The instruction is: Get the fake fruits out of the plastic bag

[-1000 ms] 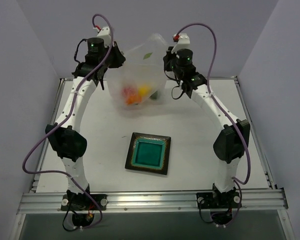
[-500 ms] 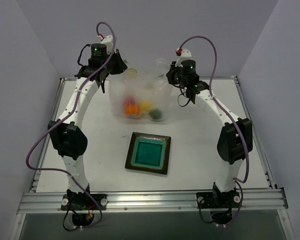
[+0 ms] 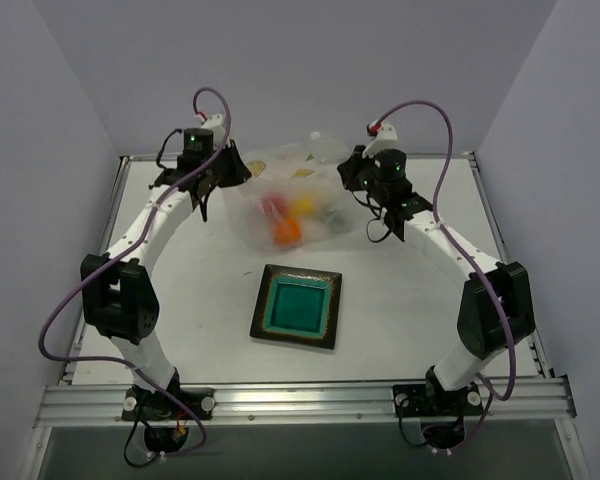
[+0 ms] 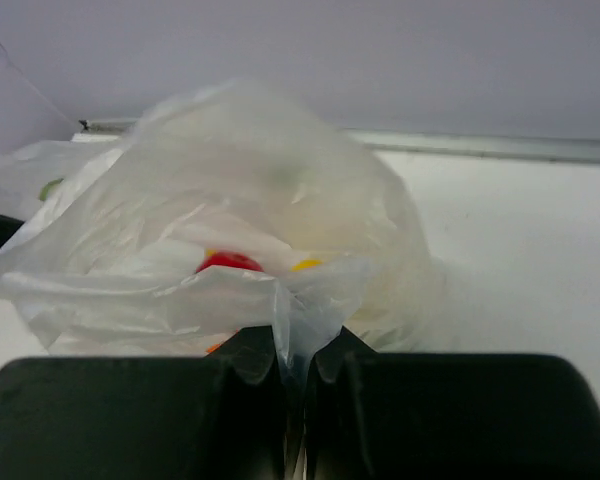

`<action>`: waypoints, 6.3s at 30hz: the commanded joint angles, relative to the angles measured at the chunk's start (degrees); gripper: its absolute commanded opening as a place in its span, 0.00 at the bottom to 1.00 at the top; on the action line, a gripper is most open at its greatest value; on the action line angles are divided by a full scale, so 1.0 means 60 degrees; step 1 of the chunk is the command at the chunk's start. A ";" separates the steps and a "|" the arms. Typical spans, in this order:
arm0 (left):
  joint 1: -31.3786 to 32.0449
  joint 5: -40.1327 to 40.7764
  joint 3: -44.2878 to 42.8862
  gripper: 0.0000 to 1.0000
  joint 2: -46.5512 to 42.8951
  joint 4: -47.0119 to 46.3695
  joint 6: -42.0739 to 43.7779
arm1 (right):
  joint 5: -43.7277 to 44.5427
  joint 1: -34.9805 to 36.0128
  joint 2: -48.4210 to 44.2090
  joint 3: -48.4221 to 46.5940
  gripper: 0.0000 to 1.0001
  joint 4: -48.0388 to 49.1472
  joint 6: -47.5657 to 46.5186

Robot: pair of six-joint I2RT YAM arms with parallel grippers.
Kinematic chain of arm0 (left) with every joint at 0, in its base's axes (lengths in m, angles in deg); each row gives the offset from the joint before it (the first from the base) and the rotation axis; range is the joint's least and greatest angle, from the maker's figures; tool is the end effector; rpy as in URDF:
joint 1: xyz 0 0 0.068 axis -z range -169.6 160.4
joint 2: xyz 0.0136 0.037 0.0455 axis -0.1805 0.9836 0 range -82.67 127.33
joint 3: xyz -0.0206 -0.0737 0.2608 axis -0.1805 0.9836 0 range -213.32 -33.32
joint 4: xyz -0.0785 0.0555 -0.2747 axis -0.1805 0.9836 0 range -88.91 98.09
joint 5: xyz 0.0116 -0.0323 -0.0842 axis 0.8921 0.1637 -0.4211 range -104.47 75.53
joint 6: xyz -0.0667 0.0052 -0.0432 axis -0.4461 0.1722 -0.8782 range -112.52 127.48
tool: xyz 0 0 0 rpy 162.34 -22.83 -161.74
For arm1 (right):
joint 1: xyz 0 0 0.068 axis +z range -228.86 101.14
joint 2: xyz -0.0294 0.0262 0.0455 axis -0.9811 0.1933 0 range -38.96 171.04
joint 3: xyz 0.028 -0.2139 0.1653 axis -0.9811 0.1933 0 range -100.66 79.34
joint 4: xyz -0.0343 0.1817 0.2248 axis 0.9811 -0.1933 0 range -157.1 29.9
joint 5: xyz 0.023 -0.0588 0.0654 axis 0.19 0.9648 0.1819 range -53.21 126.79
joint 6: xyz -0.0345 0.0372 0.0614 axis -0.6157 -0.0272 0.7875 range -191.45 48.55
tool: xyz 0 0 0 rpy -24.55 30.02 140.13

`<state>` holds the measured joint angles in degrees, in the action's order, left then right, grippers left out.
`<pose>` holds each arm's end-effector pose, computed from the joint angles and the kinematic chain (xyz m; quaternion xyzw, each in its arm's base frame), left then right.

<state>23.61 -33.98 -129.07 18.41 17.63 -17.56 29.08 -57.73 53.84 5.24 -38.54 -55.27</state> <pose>0.4621 -0.1319 0.3540 0.0102 0.8219 -0.3135 0.4755 0.4218 0.1727 0.3514 -0.0783 0.6849 0.2750 0.6701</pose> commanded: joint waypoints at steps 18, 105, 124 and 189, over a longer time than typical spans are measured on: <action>0.1253 0.2782 0.4720 0.02 -0.0350 -0.2461 -0.0850 | 0.1152 -0.0181 0.0767 0.3634 0.28 0.1328 0.2107; 0.2046 0.1977 0.8457 0.02 -0.2008 -0.6974 -0.1452 | -0.0004 0.3334 -0.1885 0.1919 0.32 -0.1294 0.0437; 0.1533 0.2123 0.6818 0.02 -0.1158 -0.8014 -0.2492 | -0.1589 0.3906 -0.1126 0.2859 0.37 -0.2084 -0.1584; 0.2178 0.2929 0.7403 0.02 -0.0719 -1.0489 -0.2433 | -0.3767 0.2309 -0.1564 0.1996 0.77 0.3318 0.3482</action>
<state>36.97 -16.01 -81.97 14.41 -41.43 -32.16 15.86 -43.98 48.28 17.65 -26.69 -35.31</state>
